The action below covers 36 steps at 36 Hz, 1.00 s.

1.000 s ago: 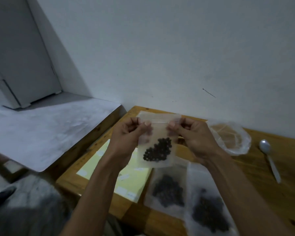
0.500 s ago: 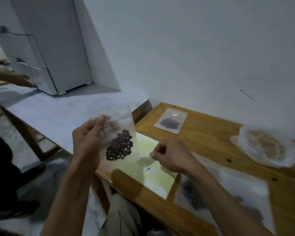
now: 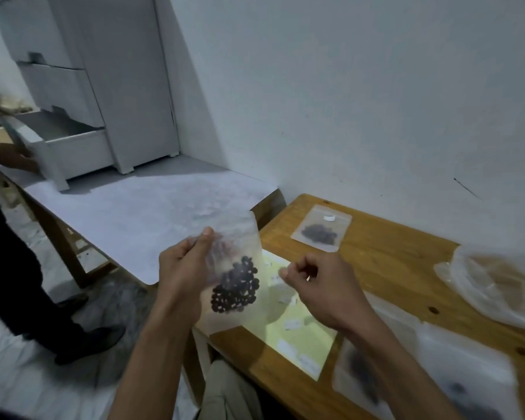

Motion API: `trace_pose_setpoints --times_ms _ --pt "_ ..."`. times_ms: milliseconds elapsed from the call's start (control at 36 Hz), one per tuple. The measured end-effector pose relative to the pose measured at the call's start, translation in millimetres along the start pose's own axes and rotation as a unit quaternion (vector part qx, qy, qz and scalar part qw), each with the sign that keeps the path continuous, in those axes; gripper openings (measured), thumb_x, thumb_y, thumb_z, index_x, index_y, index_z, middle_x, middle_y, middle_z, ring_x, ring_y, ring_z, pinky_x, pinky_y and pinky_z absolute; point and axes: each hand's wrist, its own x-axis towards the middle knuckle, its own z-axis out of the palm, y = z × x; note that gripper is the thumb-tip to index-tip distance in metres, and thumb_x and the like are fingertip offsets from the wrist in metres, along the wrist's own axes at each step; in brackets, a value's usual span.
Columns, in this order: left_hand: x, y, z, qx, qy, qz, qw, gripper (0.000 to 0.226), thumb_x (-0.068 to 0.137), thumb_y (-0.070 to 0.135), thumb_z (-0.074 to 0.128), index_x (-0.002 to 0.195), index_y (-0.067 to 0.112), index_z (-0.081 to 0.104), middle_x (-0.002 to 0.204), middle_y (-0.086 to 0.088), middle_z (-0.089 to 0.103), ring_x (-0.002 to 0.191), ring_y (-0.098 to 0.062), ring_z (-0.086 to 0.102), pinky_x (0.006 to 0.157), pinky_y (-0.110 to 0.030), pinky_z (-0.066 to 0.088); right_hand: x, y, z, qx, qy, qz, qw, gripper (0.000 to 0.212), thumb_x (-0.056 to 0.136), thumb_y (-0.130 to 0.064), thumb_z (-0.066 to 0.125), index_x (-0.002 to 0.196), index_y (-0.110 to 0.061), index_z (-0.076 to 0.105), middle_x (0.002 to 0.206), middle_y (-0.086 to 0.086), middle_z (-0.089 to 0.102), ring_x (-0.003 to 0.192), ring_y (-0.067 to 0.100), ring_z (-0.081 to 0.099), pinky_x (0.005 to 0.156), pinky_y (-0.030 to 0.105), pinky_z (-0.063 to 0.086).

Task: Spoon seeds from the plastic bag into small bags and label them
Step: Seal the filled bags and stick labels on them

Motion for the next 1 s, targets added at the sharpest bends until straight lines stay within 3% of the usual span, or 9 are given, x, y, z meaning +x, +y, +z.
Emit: trace_pose_setpoints --times_ms 83,194,444,528,667,750,806,889,1000 --pt "-10.8 -1.0 15.3 -0.001 -0.049 -0.012 0.999 0.031 0.097 0.027 0.061 0.095 -0.002 0.072 0.082 -0.012 0.076 0.082 -0.025 0.075 0.060 -0.036 0.058 0.6 -18.1 -6.2 0.098 0.039 -0.056 0.993 0.021 0.088 -0.032 0.073 0.072 -0.020 0.069 0.061 -0.012 0.061 0.057 -0.001 0.054 0.054 0.012 0.041" --pt "-27.0 -5.1 37.1 0.022 -0.102 -0.029 0.994 0.028 0.099 0.028 0.058 0.095 0.005 0.073 0.068 0.002 0.074 0.081 -0.020 0.077 0.063 -0.037 0.050 6.2 -21.6 -0.8 0.064 0.089 -0.062 0.992 0.018 0.088 -0.033 0.073 0.074 -0.022 0.069 0.065 -0.011 0.063 0.061 0.001 0.057 0.055 0.015 0.043" --pt "-41.7 -10.3 62.4 0.042 -0.143 -0.041 0.988 0.022 0.096 0.026 0.063 0.096 0.009 0.076 0.085 -0.004 0.078 0.082 -0.017 0.077 0.068 -0.038 0.052 5.5 4.5 -0.3 0.005 0.152 -0.017 0.988 0.019 0.087 -0.038 0.068 0.073 -0.026 0.068 0.066 -0.014 0.065 0.065 0.002 0.061 0.073 0.041 0.056" --pt "-43.1 -13.3 66.7 0.060 -0.168 -0.023 0.984 0.018 0.088 0.019 0.071 0.105 0.012 0.075 0.096 -0.005 0.079 0.092 -0.019 0.076 0.071 -0.041 0.055 4.8 7.9 -3.4 0.007 0.159 -0.018 0.987 0.018 0.087 -0.039 0.068 0.074 -0.027 0.068 0.067 -0.015 0.065 0.065 0.002 0.062 0.071 0.039 0.056" --pt "-43.9 -16.7 75.1 0.069 -0.158 0.005 0.985 0.018 0.085 0.013 0.074 0.103 0.014 0.074 0.089 -0.002 0.079 0.082 -0.014 0.076 0.056 -0.026 0.055 1.8 12.3 -8.8 0.029 0.173 -0.002 0.984 0.015 0.084 -0.040 0.072 0.081 -0.028 0.065 0.078 -0.015 0.063 0.075 0.001 0.058 0.067 0.030 0.055" --pt "-40.5 -18.1 80.6 0.072 -0.153 0.022 0.985 0.021 0.085 0.010 0.074 0.106 0.012 0.074 0.090 -0.005 0.079 0.085 -0.021 0.077 0.063 -0.035 0.056 -0.7 14.6 -17.1 0.086 0.196 0.052 0.975 0.041 0.076 -0.045 0.080 0.102 -0.031 0.051 0.099 -0.017 0.052 0.091 0.000 0.052 0.073 0.020 0.048" --pt "-38.8 -17.3 85.5 0.070 -0.163 0.027 0.984 0.023 0.083 0.010 0.075 0.106 0.012 0.074 0.092 -0.006 0.079 0.086 -0.024 0.077 0.071 -0.040 0.058 -0.6 15.2 -24.2 0.183 0.162 0.104 0.964 0.058 0.073 -0.043 0.084 0.113 -0.033 0.043 0.105 -0.014 0.057 0.092 0.002 0.059 0.074 0.020 0.051" --pt "-37.5 -16.9 96.4 0.083 -0.176 0.037 0.980 0.021 0.081 0.010 0.076 0.102 0.014 0.075 0.090 -0.005 0.079 0.083 -0.025 0.077 0.075 -0.043 0.059 2.0 19.8 -30.5 0.342 0.111 0.124 0.925 0.057 0.077 -0.024 0.084 0.117 -0.034 0.044 0.098 -0.001 0.074 0.082 0.006 0.072 0.066 0.020 0.056" --pt "-34.2 -18.7 114.6 0.101 -0.194 0.044 0.975 0.022 0.081 0.011 0.079 0.100 0.019 0.074 0.087 -0.004 0.079 0.081 -0.024 0.077 0.068 -0.041 0.059 7.5 27.7 -38.6 0.354 0.159 0.103 0.916 0.050 0.081 -0.012 0.080 0.114 -0.034 0.048 0.085 -0.002 0.076 0.074 0.006 0.073 0.061 0.019 0.057"
